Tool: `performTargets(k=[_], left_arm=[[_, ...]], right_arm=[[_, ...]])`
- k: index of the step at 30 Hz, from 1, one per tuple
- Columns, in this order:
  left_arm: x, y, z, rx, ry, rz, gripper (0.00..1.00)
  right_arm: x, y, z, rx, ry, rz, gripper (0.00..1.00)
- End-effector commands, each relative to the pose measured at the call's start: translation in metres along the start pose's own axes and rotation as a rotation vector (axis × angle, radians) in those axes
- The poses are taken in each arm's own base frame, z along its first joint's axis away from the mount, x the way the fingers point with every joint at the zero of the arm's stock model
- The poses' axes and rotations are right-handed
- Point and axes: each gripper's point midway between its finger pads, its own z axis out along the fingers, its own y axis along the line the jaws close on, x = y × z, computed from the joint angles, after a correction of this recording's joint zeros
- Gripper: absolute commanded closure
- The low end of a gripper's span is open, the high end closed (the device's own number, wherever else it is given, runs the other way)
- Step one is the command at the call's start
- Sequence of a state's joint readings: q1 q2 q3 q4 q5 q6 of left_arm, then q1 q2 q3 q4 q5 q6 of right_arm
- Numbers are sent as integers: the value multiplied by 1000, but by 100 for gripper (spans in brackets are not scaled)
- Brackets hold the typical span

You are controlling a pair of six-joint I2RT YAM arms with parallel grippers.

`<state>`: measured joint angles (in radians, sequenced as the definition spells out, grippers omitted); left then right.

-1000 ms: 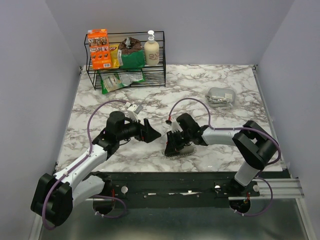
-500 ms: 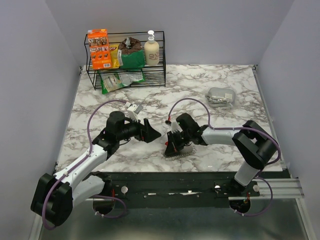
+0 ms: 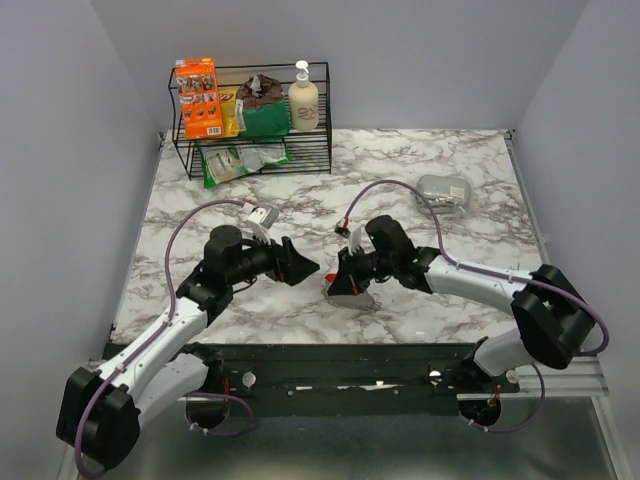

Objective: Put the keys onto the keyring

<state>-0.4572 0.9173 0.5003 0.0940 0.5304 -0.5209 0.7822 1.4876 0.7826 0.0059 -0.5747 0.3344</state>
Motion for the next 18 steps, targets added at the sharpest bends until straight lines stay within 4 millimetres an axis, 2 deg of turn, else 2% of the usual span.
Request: performTargets(k=[1, 3, 8, 13, 18], left_arm=[[-20, -11, -11, 17, -95, 53, 1], [-24, -16, -14, 36, -119, 66, 1], [-28, -42, -23, 158, -148, 108, 3], [-35, -66, -32, 273, -194, 146, 6], [-38, -87, -41, 380, -222, 178, 9]], right_arm=[[-28, 29, -17, -64, -86, -93, 99], [-35, 35, -22, -72, -115, -113, 99], [-54, 56, -39, -115, -198, -179, 99], [-67, 68, -55, -130, -279, -221, 99], [-83, 86, -78, -143, -400, -267, 99]])
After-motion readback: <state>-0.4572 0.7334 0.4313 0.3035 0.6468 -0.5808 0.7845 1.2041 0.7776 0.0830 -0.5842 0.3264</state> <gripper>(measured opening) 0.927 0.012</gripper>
